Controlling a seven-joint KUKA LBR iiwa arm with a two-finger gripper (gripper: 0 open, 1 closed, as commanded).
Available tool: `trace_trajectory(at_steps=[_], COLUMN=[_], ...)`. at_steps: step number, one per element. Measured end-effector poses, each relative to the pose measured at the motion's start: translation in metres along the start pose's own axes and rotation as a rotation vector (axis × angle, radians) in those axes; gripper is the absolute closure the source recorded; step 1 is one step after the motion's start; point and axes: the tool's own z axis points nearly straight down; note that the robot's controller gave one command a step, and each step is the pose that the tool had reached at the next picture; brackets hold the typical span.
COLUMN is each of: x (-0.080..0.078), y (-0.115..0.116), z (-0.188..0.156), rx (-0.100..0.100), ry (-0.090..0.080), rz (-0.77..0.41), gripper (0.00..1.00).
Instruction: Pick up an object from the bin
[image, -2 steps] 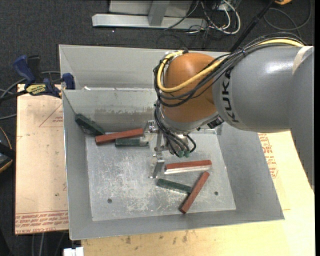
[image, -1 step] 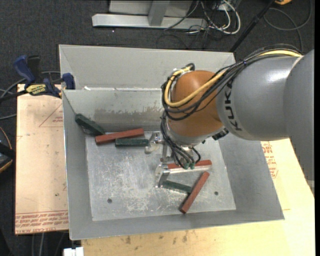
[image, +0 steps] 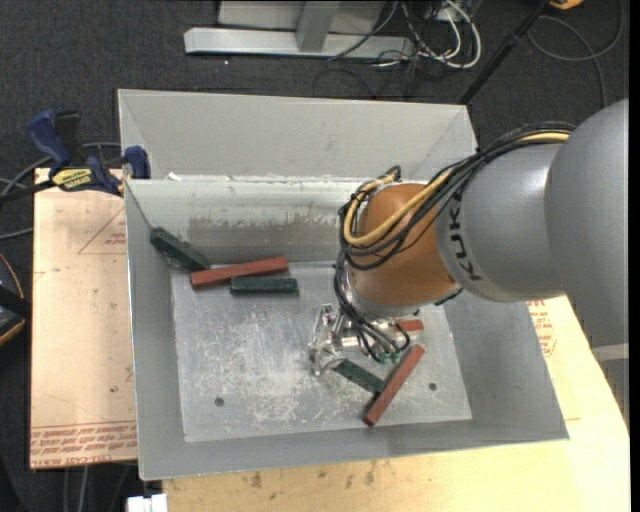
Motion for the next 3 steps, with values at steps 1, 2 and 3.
trace_trajectory(at_steps=[1, 2, 3], x=[0.000, 0.001, 0.005], y=[0.000, -0.011, -0.017], z=[0.000, -0.047, -0.107], rx=[0.000, 0.002, 0.003], ry=[0.000, 0.022, 0.021], rz=[0.000, 0.020, 0.054], gripper=[1.00, 1.00, 1.00])
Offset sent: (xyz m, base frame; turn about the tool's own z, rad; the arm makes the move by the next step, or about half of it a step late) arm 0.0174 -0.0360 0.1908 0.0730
